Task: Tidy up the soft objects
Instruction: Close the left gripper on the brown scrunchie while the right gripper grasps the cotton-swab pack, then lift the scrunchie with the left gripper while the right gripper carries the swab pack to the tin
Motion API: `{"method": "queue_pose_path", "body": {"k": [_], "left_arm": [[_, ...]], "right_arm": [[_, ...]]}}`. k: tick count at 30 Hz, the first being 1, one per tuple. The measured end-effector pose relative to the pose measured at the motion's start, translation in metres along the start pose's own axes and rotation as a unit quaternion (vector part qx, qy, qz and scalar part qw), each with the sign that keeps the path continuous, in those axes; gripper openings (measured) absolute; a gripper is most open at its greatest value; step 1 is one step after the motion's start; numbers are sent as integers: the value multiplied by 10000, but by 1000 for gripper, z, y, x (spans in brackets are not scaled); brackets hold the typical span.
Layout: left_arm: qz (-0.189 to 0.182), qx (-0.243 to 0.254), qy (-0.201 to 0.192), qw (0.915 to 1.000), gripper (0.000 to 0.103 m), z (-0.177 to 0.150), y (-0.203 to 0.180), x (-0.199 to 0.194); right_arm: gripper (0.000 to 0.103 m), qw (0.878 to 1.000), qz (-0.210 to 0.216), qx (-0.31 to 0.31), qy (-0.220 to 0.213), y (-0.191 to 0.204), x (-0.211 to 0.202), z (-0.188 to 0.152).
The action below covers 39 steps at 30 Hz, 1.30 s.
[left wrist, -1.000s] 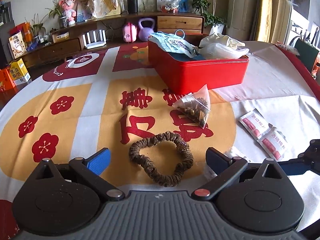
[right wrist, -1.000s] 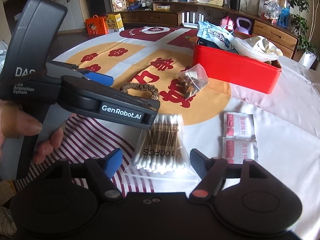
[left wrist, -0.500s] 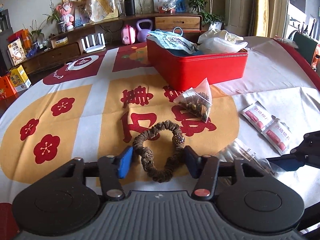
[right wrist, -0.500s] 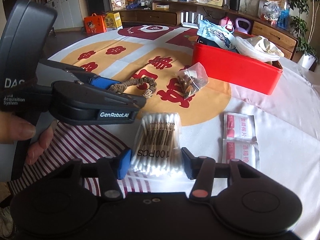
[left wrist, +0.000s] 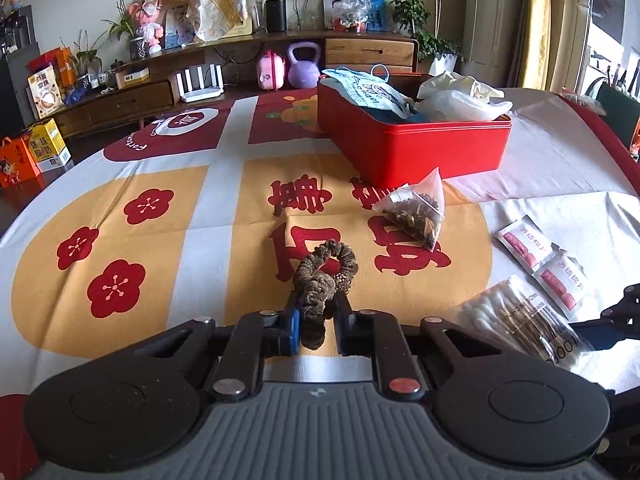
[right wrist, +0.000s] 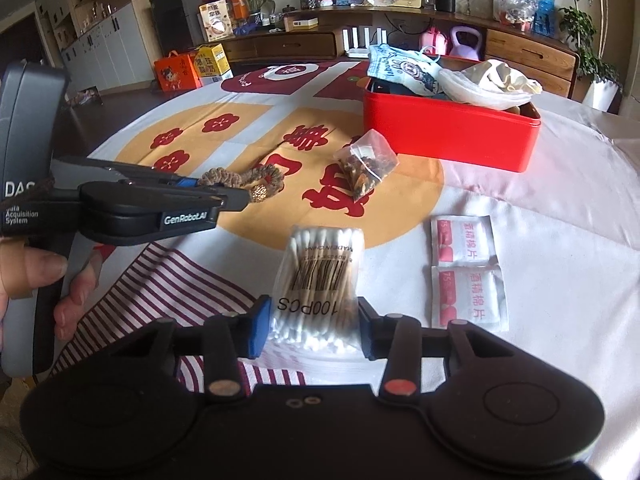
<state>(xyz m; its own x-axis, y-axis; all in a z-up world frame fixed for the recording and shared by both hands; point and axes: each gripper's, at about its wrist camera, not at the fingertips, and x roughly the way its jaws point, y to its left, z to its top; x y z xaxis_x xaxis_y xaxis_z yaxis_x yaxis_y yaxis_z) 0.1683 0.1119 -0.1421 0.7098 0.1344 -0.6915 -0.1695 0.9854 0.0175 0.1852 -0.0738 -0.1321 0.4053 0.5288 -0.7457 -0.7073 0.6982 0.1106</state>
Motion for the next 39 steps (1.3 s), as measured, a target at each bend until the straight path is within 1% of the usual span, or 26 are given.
{"method": "queue_pose_path", "body": {"k": [13, 22, 33, 39], "left_arm": [[-173, -158, -187, 9996, 12, 8, 9, -23], [-469, -230, -432, 9977, 11, 19, 5, -53], [-864, -285, -676, 9936, 12, 49, -7, -84], [-915, -155, -892, 9917, 12, 71, -17, -93]], "right_arm": [[40, 9987, 19, 393, -318, -4, -31, 5], [40, 9973, 56, 511, -520, -3, -56, 13], [40, 9964, -69, 389, -751, -9, -85, 37], [40, 9958, -160, 249, -862, -17, -98, 59]]}}
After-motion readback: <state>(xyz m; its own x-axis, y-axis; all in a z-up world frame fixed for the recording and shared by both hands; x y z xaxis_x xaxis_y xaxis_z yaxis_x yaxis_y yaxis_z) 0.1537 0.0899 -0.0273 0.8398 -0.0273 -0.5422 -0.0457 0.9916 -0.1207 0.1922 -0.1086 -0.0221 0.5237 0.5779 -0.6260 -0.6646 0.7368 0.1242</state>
